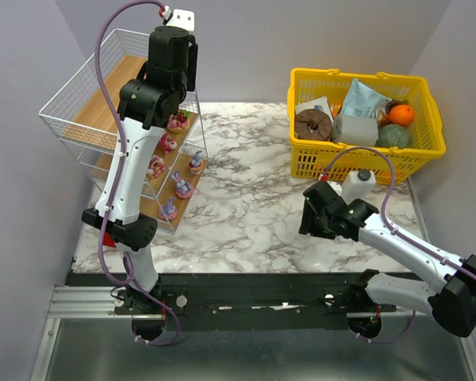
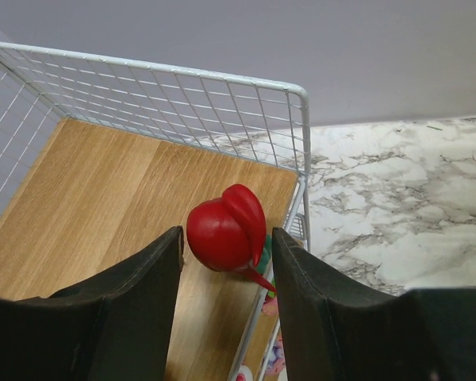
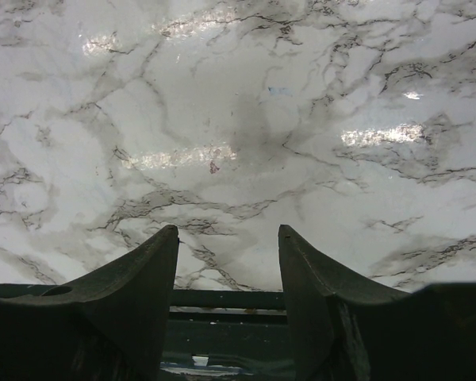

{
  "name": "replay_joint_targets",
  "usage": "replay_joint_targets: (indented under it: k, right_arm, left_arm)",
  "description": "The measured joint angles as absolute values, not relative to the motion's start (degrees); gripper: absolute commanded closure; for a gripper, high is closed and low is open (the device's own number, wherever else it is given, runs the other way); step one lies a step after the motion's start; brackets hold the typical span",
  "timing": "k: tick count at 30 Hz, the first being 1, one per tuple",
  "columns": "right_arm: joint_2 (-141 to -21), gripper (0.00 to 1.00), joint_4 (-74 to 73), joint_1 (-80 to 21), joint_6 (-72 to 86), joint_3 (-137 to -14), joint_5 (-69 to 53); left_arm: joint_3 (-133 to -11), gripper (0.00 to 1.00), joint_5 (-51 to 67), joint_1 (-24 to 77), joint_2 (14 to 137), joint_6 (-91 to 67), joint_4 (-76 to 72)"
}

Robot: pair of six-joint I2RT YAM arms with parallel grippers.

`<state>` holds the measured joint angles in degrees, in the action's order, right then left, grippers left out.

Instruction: Place and organize the plastic toys onto the shelf

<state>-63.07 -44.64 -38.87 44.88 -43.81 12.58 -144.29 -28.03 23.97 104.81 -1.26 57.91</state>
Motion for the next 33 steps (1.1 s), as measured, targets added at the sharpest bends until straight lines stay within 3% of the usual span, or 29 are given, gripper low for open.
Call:
replay_joint_targets:
  k: [33]
  right_arm:
    - [-63.7, 0.39, -44.49, -38.87, 44.47, -43.81, 12.56]
  left_arm:
    - [-144.29, 0.34, -26.79, 23.97, 104.53, -1.3, 53.32]
